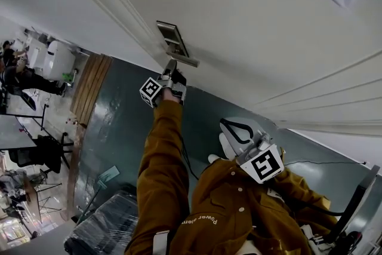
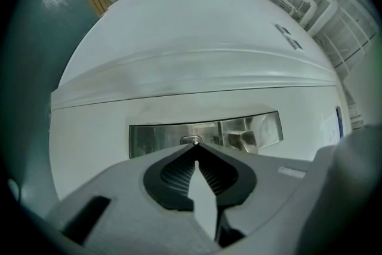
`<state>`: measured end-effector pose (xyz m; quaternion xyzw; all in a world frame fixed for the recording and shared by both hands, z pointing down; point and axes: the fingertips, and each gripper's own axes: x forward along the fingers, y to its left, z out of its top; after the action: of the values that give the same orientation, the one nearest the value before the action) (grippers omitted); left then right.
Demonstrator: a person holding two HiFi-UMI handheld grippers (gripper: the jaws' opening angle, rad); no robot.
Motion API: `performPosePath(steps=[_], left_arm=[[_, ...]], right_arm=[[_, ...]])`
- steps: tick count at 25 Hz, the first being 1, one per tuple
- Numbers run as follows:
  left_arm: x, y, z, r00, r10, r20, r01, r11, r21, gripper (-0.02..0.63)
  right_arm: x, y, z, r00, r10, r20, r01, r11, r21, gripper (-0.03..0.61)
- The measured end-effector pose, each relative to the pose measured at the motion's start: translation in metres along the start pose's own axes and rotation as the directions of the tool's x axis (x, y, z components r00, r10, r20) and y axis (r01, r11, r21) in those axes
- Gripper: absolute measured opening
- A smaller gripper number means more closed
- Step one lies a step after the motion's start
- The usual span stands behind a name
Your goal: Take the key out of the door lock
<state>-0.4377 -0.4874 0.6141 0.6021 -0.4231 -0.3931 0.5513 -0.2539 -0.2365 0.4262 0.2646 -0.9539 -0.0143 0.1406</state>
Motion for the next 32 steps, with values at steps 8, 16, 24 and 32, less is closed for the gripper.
performPosePath(steps=[8,16,24,32], left_arm=[[-0.01,-0.004,-0.002,1.0,0.019,-0.011,-0.019,1.0,-0.008,0.025],[-0.048,-0.033,-0.019,1.0,-0.015,-0.009,0.016,0.997,0.072,0.025],[-0.163,-0.091,-0.059,0.996,0.082,0.037,-0.09,0.881,0.465,0.025],[-0.253,-0.21,-0.138,0.975,0.138,0.177,-0.222,0.49,0.843,0.025]], right_arm=[[-0.003,-0.001,0.004,1.0,0.006,0.025,-0.006,1.0,-0.003,0.006],[-0.003,0.001,0.014,0.998,0.048,0.047,-0.048,0.999,0.003,0.006],[0.006,0.025,0.006,0.993,0.054,0.104,-0.059,0.997,0.046,0.006],[0.006,0.019,0.009,0.994,0.037,0.099,-0.046,0.994,0.096,0.005]])
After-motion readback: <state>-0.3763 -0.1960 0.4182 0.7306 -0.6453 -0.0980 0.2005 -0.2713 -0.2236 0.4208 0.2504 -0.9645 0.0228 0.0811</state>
